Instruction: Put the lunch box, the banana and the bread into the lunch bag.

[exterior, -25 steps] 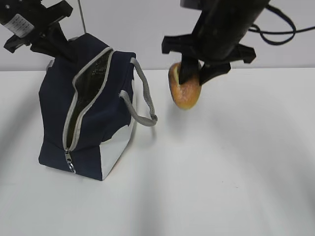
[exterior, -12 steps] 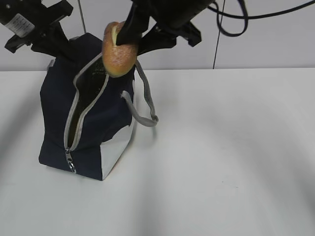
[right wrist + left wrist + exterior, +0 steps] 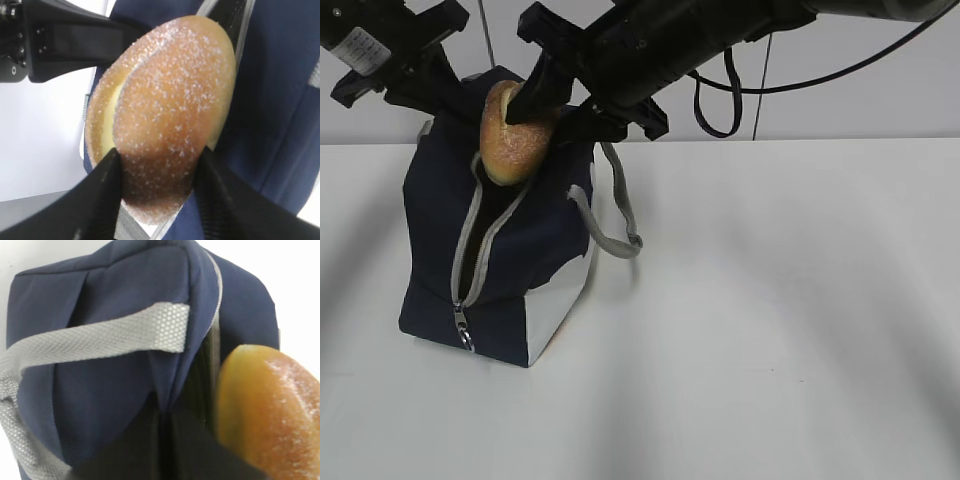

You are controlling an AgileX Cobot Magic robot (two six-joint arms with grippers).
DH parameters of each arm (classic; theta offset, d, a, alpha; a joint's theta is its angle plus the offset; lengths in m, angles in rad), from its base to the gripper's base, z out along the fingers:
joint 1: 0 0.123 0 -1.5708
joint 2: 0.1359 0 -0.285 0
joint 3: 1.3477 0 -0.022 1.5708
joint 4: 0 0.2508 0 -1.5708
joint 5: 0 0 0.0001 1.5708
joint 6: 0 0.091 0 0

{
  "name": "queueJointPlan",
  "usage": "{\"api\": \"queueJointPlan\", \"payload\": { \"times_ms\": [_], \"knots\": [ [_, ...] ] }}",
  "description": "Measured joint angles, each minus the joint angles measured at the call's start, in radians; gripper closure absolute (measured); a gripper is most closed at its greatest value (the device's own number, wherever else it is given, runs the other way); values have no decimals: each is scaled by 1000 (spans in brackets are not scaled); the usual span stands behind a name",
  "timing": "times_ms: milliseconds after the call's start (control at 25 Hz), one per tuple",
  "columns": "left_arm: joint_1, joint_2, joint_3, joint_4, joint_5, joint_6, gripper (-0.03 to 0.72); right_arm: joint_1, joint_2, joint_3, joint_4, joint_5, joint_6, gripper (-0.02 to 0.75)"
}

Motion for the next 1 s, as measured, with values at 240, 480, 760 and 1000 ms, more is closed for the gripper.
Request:
{"api": "queueJointPlan", "payload": {
  "times_ms": [240, 480, 760, 1000],
  "knots": [
    [0, 0, 0, -3, 0, 0, 691, 0, 2, 0, 10, -10, -52, 206],
    [0, 0, 0, -2, 2, 0, 691, 0, 2, 0, 11, -14, -73, 155],
    [0, 0, 0, -2, 2, 0, 691, 0, 2, 0, 12, 0, -76, 154],
    [0, 0, 0, -2, 2, 0, 691, -13, -10, 0, -6, 21, -76, 154]
  ]
}}
